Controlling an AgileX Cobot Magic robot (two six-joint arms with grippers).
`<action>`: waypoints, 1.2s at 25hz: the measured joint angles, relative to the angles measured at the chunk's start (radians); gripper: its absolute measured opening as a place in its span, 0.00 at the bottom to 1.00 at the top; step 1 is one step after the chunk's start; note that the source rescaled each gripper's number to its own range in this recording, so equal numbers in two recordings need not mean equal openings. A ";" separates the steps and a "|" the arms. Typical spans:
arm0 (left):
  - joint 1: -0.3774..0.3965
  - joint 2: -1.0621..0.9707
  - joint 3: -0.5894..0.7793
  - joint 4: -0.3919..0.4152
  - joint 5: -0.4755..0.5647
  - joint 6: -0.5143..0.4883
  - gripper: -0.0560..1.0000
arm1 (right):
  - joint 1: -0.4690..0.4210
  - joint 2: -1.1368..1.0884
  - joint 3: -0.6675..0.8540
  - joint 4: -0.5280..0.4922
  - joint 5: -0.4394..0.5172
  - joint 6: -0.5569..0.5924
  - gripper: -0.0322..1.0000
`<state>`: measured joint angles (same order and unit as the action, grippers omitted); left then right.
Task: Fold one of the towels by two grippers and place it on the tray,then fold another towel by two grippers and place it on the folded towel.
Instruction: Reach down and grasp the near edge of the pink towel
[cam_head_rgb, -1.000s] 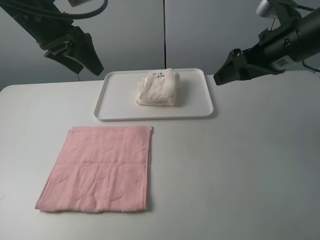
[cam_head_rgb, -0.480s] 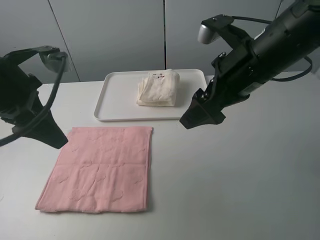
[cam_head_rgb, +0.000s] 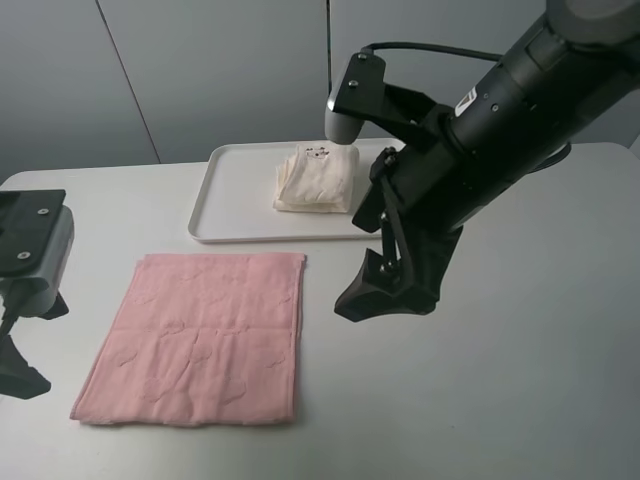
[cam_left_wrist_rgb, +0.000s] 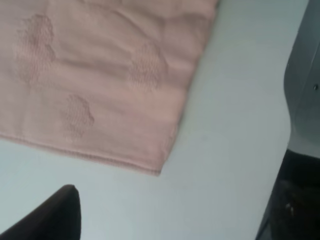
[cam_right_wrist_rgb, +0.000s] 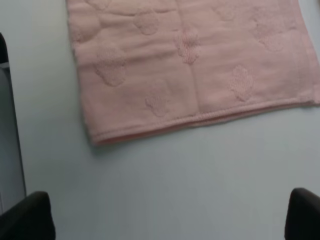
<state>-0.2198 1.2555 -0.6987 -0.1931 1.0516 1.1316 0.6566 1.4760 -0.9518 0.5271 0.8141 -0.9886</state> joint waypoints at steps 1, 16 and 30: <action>0.000 0.000 0.014 0.008 -0.014 0.010 0.97 | 0.002 0.011 0.000 0.006 -0.006 -0.002 1.00; 0.000 0.022 0.076 0.193 -0.154 0.101 0.97 | 0.285 0.289 0.000 -0.198 -0.169 0.106 1.00; -0.155 0.333 0.078 0.216 -0.288 0.060 0.97 | 0.288 0.333 0.000 -0.198 -0.204 0.118 1.00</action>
<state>-0.3750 1.5882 -0.6207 0.0229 0.7637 1.1916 0.9443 1.8087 -0.9518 0.3286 0.6106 -0.8708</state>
